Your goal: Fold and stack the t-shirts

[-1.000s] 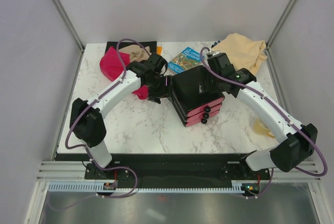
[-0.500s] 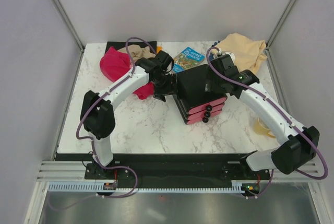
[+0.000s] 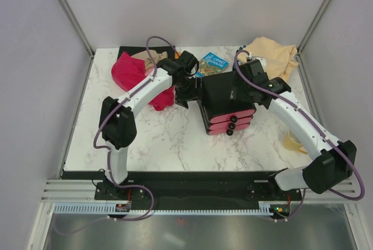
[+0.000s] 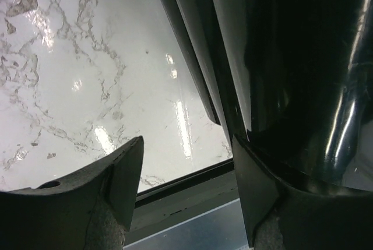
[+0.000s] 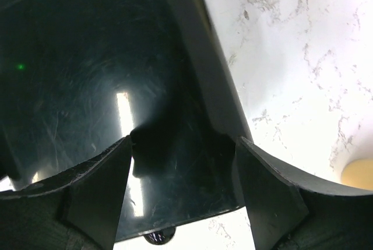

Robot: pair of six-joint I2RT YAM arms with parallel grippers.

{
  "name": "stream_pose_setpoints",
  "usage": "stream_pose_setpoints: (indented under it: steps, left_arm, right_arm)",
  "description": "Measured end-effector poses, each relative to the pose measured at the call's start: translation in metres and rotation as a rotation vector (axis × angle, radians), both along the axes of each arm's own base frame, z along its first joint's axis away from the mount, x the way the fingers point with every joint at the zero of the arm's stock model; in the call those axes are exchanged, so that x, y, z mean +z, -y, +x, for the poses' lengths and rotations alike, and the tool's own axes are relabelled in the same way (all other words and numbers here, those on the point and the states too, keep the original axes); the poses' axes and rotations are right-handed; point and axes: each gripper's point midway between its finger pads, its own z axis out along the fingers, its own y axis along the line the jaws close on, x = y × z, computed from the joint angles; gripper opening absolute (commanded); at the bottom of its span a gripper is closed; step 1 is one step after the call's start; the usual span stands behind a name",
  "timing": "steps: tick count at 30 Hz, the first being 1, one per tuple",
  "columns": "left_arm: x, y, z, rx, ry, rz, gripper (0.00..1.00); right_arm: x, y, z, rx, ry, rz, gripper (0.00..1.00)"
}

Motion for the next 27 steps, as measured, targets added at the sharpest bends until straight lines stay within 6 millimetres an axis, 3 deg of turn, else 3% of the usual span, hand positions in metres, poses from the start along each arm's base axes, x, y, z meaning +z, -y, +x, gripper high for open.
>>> stream_pose_setpoints:
  steps: [4, 11, 19, 27]
  left_arm:
    - [0.009, 0.017, 0.020, -0.004, 0.040, -0.012, 0.70]
    - [-0.005, 0.069, 0.038, -0.065, 0.072, -0.036, 0.70]
    - [-0.011, 0.134, 0.003, -0.213, 0.025, -0.128, 0.70]
    - [-0.016, 0.145, -0.010, -0.248, -0.001, -0.143, 0.70]
  right_arm:
    - [0.001, 0.010, -0.012, -0.011, -0.018, -0.013, 0.78]
    - [0.003, 0.026, -0.046, -0.019, -0.068, -0.030, 0.78]
    - [0.006, 0.012, -0.053, 0.001, -0.082, 0.056, 0.77]
    - [0.009, -0.002, -0.051, 0.017, -0.080, 0.123, 0.77]
